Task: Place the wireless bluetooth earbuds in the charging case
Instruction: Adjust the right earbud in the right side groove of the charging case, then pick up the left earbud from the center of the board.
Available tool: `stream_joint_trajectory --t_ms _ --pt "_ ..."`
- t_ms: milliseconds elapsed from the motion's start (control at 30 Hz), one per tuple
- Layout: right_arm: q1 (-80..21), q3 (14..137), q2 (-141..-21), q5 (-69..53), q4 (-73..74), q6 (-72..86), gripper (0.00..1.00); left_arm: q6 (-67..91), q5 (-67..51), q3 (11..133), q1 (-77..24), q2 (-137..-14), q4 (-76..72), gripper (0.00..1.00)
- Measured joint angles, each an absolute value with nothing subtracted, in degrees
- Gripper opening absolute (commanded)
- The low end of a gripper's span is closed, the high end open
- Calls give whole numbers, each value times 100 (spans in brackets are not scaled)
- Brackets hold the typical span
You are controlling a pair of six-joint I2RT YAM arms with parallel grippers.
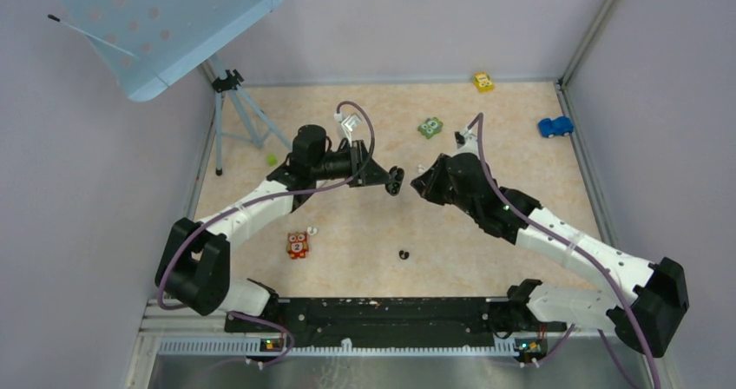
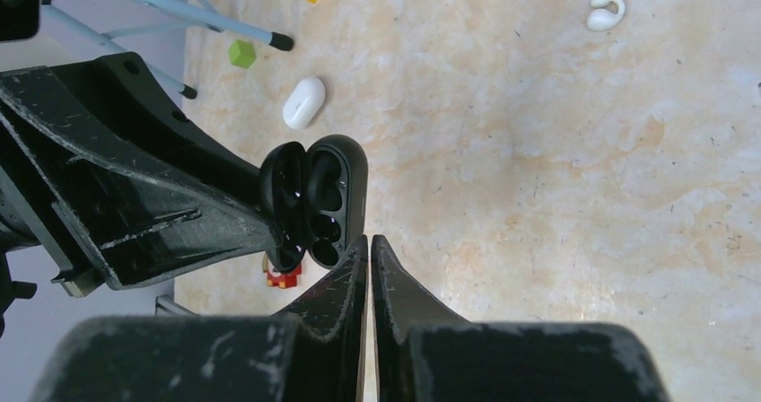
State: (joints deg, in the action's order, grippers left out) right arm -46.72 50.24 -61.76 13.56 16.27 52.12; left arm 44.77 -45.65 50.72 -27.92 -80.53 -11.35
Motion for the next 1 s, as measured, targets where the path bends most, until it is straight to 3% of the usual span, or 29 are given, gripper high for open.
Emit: stream_joint_trajectory --t_ms 167,267,600,1000 --pt "-4672 5024 -6163 1459 1754 5207 11 4353 -4952 5118 -2792 -8110 -1199 0" --pt "-4672 5024 -6088 1658 1870 5207 20 4224 -5680 5260 -2792 -8348 -1391 0" --pt "-3795 4797 -5236 1953 2530 5159 26 3194 -7249 5828 -2808 -8604 -805 0" --pt "-3457 4086 -5380 1584 2641 5242 32 2657 -7609 6003 -2825 -8670 -191 0"
